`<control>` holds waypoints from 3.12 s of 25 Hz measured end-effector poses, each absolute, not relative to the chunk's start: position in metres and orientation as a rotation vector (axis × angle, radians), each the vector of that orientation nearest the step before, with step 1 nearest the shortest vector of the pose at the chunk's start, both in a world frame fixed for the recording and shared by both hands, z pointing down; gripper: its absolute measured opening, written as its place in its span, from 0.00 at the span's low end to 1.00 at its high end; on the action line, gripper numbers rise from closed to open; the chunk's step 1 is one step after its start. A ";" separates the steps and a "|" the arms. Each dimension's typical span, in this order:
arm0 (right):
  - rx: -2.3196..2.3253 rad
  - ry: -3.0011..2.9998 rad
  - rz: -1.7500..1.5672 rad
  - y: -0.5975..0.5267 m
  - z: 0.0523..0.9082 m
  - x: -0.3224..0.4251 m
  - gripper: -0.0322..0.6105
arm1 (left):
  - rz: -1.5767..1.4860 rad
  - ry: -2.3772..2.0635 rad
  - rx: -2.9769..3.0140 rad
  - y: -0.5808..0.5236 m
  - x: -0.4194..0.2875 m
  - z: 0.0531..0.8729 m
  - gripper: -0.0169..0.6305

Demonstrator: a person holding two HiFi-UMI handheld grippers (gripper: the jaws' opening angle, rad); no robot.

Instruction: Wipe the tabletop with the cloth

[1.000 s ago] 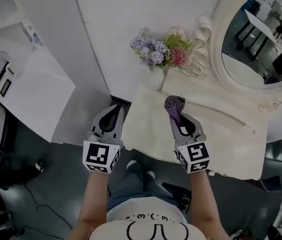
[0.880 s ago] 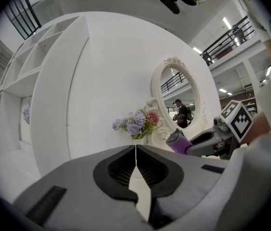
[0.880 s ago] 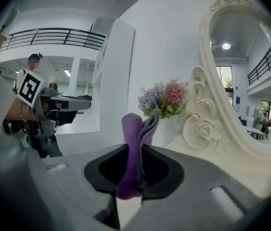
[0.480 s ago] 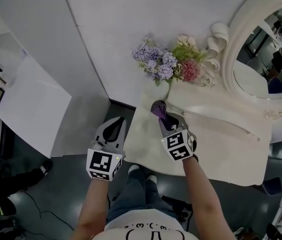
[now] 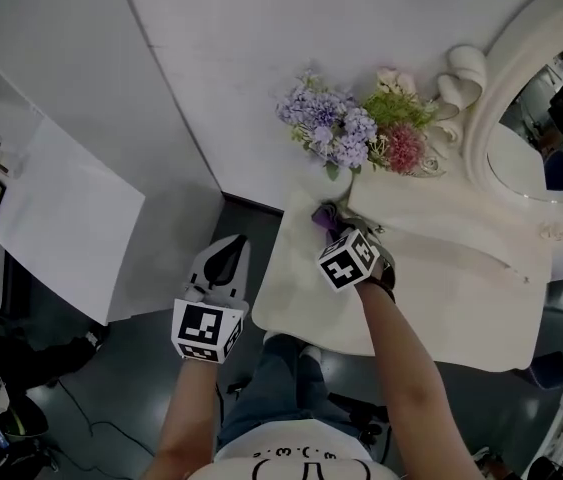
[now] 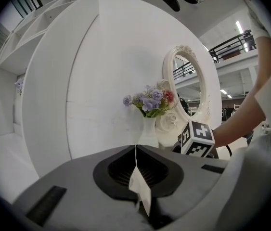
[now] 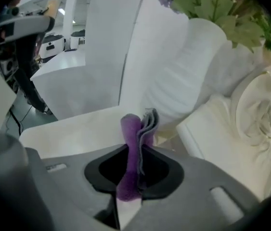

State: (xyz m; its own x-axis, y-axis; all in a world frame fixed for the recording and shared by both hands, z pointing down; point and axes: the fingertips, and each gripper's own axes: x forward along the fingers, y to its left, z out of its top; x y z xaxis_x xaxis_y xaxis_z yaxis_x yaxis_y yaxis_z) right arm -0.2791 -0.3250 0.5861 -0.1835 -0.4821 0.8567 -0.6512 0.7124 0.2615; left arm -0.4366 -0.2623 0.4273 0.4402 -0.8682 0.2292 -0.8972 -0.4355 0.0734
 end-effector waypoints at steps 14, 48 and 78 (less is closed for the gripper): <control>0.605 -1.927 0.100 -0.336 0.590 -0.331 0.16 | 0.235 -1.507 2.492 -0.266 -0.445 0.438 0.03; 0.243 -2.233 0.312 -0.054 0.544 -0.369 0.16 | 0.179 -1.579 2.481 -0.114 -0.393 0.419 0.03; 0.902 -1.825 -0.235 -0.265 0.551 -0.207 0.17 | 0.217 -1.366 2.552 -0.201 -0.316 0.436 0.03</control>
State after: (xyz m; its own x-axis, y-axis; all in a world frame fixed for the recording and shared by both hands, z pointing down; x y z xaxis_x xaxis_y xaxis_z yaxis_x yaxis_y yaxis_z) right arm -0.2074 -0.2648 0.5515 -0.1773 -0.6745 0.7167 -0.4707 0.6976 0.5401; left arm -0.3162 -0.2014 0.4364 0.5523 -0.7982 0.2405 -0.8335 -0.5350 0.1384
